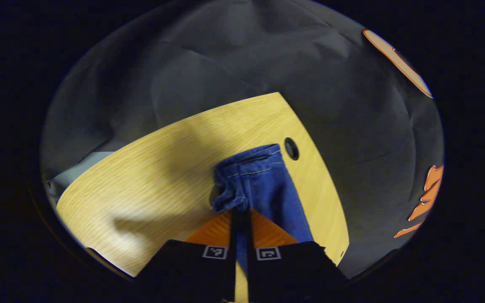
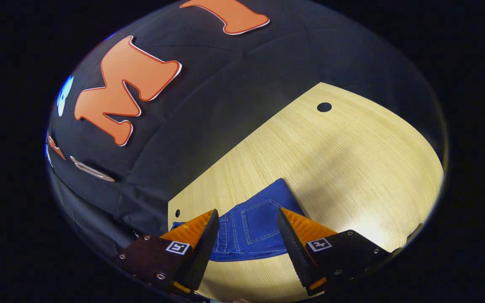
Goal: Grasp the waist and the cuffs of the jeans and fold them to make the two legs overlap; first hold the waist and fold one-third of the jeans toward the cuffs, then hold the cuffs and fold the remaining one-third in the same direction to finish folding.
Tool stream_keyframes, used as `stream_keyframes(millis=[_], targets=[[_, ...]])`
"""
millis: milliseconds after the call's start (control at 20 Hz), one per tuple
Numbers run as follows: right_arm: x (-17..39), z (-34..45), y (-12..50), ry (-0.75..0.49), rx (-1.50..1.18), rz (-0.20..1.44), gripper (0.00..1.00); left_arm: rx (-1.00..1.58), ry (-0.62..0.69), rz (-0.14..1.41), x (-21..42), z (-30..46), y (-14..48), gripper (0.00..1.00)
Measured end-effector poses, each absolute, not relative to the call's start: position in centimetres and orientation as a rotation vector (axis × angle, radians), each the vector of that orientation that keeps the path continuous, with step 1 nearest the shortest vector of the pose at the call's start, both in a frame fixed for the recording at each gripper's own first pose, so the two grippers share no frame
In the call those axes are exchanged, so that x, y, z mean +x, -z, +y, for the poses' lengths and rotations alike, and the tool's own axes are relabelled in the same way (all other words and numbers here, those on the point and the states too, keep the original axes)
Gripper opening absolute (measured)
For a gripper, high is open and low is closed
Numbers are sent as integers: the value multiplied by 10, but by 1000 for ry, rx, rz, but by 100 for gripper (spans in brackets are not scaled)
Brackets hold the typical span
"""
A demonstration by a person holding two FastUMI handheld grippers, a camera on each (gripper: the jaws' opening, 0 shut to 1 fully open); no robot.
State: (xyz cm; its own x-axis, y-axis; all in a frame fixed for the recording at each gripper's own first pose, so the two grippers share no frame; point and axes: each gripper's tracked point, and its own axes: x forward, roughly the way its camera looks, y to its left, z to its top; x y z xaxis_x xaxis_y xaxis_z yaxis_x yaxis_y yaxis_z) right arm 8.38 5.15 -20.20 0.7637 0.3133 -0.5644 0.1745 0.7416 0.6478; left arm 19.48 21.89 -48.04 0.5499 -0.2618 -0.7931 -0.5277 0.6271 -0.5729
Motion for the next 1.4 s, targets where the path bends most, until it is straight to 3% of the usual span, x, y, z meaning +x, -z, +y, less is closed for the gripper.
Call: stream_keyframes(millis=[50,450,650,750,900,1000,1200,1250,1300,1400], targets=[[85,52,205,-79,753,715,86,-907,-183,994,206,223,481,2],[87,55,211,-92,765,745,86,-952,-168,1006,207,219,474,2],[87,56,210,-105,777,744,86,-870,-202,1130,220,204,466,89],[89,57,211,-108,775,744,86,-749,-220,1236,219,202,471,83],[90,56,213,-111,776,747,86,-553,-251,1369,209,202,475,82],[89,55,216,-111,786,747,86,-409,-246,1435,202,209,480,71],[88,45,223,-92,811,745,86,-510,-202,1407,200,206,469,10],[86,41,225,-85,817,751,86,-550,-228,1374,201,210,462,10],[87,38,225,-81,826,746,86,-527,-195,1368,201,209,455,4],[87,32,222,-79,831,733,86,-480,-159,1304,203,211,436,4]])
